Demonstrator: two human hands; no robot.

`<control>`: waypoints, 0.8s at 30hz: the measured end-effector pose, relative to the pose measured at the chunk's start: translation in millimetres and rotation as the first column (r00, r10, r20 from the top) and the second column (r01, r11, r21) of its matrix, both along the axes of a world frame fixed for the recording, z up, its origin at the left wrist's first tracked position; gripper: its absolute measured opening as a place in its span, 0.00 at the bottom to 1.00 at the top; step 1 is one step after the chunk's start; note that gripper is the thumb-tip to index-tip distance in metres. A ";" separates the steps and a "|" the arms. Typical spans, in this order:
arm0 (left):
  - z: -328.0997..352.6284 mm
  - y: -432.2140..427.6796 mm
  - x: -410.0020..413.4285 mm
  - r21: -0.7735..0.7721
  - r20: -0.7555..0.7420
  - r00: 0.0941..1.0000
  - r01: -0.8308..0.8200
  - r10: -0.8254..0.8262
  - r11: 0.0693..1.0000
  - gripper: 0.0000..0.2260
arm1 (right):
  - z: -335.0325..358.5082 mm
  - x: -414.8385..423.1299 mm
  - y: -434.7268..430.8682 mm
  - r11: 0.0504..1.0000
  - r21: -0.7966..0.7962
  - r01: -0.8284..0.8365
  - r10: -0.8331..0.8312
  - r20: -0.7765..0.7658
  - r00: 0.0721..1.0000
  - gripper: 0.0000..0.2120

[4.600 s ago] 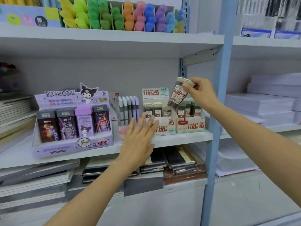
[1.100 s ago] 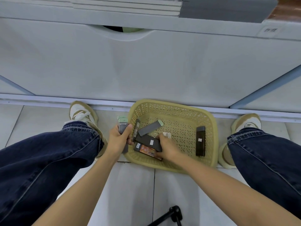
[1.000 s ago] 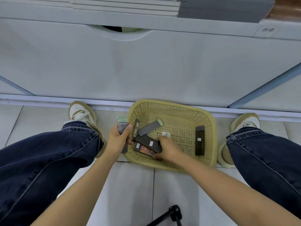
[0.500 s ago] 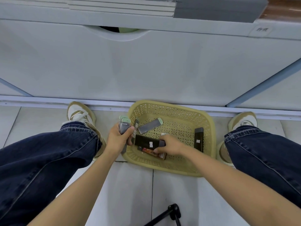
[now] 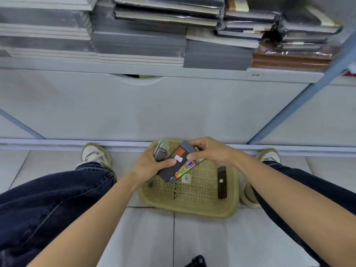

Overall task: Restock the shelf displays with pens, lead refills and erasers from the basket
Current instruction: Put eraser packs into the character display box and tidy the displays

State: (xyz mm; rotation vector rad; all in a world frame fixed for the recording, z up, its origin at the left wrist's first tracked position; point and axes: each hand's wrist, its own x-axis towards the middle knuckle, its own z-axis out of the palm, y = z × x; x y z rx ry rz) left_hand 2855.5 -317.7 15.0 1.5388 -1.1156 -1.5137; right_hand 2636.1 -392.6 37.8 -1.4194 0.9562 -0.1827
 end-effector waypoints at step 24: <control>137.5 37.6 11.9 -0.016 -0.155 0.987 0.042 -0.044 0.999 0.19 | 131.2 18.5 35.3 0.982 -0.185 0.039 0.023 0.324 0.946 0.23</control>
